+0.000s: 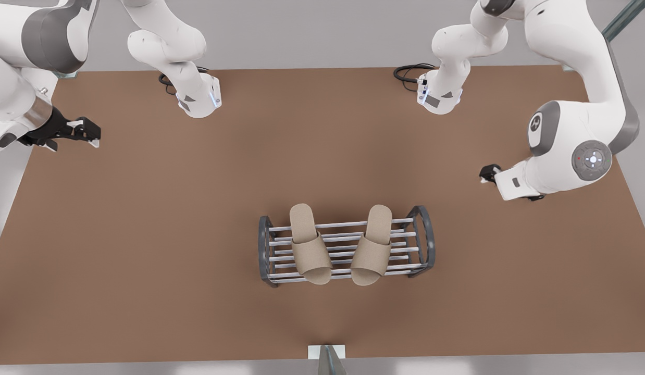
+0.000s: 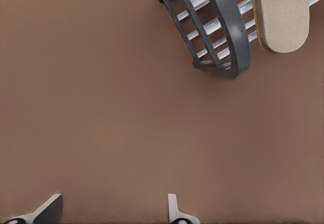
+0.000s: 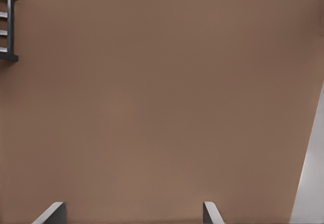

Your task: Place the right shoe on the shoe rack with the right arm, and place the left shoe on the shoe rack with the left arm

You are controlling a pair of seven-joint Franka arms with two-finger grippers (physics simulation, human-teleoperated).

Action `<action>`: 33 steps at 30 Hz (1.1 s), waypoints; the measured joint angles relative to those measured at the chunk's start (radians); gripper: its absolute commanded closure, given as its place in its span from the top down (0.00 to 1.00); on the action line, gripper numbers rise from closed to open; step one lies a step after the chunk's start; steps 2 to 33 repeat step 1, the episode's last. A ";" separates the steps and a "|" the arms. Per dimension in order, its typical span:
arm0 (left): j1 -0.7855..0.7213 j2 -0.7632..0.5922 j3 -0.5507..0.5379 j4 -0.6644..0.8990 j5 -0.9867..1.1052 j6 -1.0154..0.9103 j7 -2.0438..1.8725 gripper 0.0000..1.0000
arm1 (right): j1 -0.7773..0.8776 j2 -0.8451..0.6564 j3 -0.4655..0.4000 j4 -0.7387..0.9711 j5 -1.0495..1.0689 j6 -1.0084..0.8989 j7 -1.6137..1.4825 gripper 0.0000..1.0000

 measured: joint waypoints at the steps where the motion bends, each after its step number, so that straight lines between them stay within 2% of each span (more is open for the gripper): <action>1: -0.002 0.000 0.001 0.002 -0.002 -0.021 -0.020 1.00 | 0.001 0.000 0.000 0.000 0.001 0.000 0.008 1.00; 33: -0.002 0.000 0.001 0.002 -0.002 -0.021 -0.020 1.00 | 0.001 0.000 0.000 0.000 0.001 0.000 0.008 1.00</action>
